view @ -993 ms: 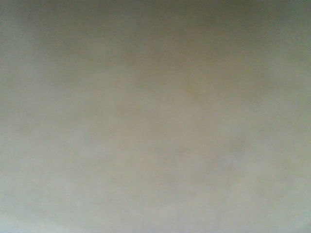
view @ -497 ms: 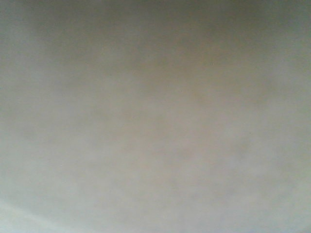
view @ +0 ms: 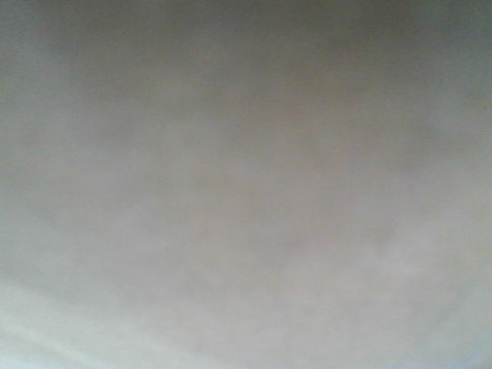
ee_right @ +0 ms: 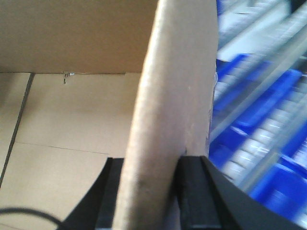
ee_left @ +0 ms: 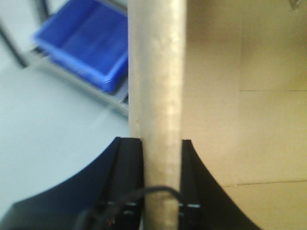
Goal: Grab box from left shelf to table start
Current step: 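Hold the box with both grippers while the base turns away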
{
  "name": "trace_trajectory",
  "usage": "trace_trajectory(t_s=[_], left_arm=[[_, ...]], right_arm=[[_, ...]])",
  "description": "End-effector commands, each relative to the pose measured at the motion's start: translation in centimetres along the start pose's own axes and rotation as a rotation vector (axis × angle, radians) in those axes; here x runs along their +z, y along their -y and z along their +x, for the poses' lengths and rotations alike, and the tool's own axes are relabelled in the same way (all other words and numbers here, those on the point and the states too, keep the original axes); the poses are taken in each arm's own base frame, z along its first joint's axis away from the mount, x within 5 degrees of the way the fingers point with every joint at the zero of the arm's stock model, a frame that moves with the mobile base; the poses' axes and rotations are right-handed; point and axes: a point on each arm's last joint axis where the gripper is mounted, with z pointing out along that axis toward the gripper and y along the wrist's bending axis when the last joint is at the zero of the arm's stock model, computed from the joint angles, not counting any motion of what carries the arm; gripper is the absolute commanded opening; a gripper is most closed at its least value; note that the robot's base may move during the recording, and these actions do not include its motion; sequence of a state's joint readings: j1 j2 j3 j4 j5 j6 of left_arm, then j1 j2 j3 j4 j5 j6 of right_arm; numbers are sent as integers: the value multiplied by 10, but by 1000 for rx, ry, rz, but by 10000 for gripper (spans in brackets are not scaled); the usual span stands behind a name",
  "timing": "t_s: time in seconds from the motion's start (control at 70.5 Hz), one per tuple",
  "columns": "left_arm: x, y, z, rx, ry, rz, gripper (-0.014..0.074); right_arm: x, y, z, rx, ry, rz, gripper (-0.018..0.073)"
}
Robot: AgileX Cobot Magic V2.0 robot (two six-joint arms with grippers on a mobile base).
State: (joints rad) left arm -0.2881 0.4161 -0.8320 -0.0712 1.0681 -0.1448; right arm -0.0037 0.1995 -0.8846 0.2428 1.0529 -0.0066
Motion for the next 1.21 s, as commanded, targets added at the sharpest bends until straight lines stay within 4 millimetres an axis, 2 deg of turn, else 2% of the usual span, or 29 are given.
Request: trace_trajectory(t_s=[0.0,1.192], left_arm=[[-7,-1,-11,19,83,-19,-99],[-7,-1,-11,19,83,-19,-99]], right_arm=[[-3,4,-23,-50,190,64,60],[-3,4,-23,-50,190,64,60]])
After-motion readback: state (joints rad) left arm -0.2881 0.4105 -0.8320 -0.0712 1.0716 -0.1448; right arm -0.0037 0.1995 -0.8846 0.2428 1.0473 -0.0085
